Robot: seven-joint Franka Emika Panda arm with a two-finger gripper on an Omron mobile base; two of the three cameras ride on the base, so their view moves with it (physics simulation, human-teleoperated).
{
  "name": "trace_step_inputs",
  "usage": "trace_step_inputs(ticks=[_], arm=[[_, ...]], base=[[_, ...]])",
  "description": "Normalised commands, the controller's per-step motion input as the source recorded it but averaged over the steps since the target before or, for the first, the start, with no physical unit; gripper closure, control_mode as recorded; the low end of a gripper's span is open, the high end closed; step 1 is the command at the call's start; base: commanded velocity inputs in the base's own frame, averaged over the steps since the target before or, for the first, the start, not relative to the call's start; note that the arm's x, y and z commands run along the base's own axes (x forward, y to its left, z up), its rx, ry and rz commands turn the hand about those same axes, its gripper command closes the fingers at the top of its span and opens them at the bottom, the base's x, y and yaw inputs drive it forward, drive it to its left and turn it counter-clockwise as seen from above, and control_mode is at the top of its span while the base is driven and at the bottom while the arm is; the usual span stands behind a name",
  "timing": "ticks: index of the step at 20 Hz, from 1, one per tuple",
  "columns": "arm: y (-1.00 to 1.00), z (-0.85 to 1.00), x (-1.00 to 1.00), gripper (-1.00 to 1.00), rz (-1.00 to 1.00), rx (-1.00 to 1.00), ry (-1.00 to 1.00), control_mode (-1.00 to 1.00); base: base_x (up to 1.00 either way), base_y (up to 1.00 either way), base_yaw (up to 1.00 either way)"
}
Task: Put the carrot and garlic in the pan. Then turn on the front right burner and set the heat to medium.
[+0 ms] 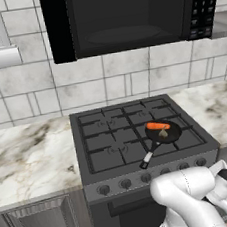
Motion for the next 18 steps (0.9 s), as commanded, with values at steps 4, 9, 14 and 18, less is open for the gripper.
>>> trace_step_inputs(ticks=[4,9,14,18], arm=[[0.00,0.00,0.05,-1.00,0.00,0.00,0.00,-1.00],[0.05,0.06,0.02,-1.00,0.00,0.00,0.00,-1.00],[0.06,0.03,0.01,-1.00,-0.01,0.00,0.00,-1.00],[0.00,0.00,0.11,-1.00,-0.01,0.00,0.00,-1.00]], base=[[0.00,0.00,0.00],[0.00,0.00,0.00],[0.00,0.00,0.00],[0.00,0.00,0.00]])
